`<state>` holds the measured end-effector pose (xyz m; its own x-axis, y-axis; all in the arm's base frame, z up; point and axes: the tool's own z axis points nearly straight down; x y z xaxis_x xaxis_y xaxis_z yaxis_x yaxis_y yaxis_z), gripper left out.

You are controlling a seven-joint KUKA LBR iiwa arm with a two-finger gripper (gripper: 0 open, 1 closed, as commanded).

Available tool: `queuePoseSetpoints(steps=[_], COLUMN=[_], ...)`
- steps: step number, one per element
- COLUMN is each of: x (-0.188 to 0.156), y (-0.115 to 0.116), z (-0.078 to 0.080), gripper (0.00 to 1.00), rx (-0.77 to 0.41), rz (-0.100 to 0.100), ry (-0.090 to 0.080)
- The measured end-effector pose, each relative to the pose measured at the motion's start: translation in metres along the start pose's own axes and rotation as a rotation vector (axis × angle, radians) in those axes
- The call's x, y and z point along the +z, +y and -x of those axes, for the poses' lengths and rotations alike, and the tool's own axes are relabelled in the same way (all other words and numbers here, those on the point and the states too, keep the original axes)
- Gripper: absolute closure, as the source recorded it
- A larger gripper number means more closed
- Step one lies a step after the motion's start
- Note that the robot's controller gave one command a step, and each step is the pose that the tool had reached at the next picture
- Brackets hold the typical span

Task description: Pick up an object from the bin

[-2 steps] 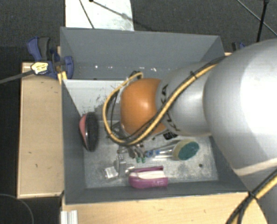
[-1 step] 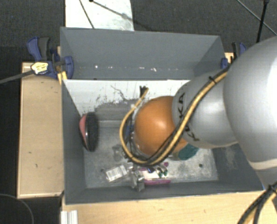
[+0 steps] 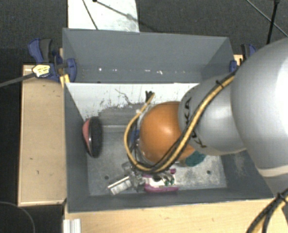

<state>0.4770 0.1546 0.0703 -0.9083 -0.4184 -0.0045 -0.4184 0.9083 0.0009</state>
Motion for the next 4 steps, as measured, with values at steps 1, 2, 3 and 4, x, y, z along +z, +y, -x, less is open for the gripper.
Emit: queuePoseSetpoints(steps=[1, 2, 3, 4], x=[-0.117, -0.07, -0.066, -0.066], y=[-0.024, -0.063, -0.092, -0.091], z=[0.025, 0.027, -0.014, -0.014], gripper=[1.0, 1.0, 1.0, 0.0], rx=[0.019, 0.03, 0.381, 0.381], rz=[-0.003, -0.002, -0.002, -0.001], ry=[-0.008, 0.006, 0.004, 0.003])
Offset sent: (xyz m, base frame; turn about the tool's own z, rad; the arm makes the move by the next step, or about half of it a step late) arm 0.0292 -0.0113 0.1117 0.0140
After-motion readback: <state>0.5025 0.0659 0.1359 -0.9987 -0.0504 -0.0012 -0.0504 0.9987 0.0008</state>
